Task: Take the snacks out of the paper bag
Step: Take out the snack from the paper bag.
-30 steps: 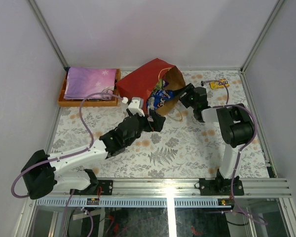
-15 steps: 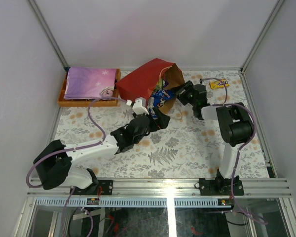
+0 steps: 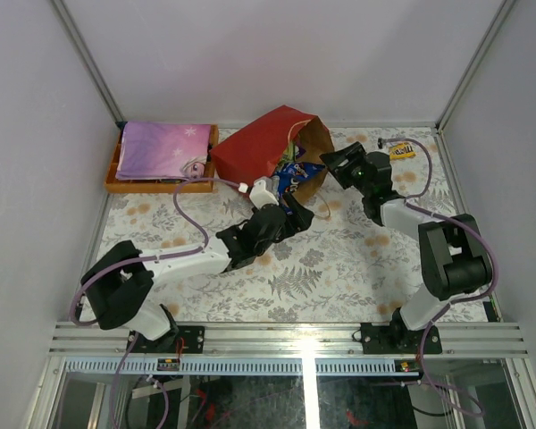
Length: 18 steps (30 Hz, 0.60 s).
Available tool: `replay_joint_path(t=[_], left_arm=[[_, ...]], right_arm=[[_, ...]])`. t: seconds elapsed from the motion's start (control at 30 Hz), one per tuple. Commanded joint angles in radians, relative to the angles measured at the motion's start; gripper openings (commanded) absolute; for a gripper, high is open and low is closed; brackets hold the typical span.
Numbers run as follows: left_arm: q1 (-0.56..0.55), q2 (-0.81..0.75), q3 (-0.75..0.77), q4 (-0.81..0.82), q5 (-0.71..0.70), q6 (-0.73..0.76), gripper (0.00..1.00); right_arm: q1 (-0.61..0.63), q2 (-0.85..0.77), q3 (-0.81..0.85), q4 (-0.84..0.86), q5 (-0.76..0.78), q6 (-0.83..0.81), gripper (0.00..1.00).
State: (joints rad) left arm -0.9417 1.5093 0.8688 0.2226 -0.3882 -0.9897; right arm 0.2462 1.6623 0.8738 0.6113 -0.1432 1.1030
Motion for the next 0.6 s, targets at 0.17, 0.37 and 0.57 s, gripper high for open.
replay_joint_path(t=[0.17, 0.37, 0.57], left_arm=[[0.002, 0.032, 0.030, -0.074, -0.010, -0.103, 0.74], [0.003, 0.027, 0.019, -0.102, -0.036, -0.119, 0.74], [0.003, 0.034, 0.020, -0.131, -0.050, -0.122, 0.74]], right_arm=[[-0.007, 0.119, 0.103, 0.000, -0.069, 0.079, 0.62], [-0.007, 0.242, 0.225, -0.057, -0.090, 0.082, 0.61], [-0.006, 0.302, 0.281, -0.097, -0.070, 0.065, 0.60]])
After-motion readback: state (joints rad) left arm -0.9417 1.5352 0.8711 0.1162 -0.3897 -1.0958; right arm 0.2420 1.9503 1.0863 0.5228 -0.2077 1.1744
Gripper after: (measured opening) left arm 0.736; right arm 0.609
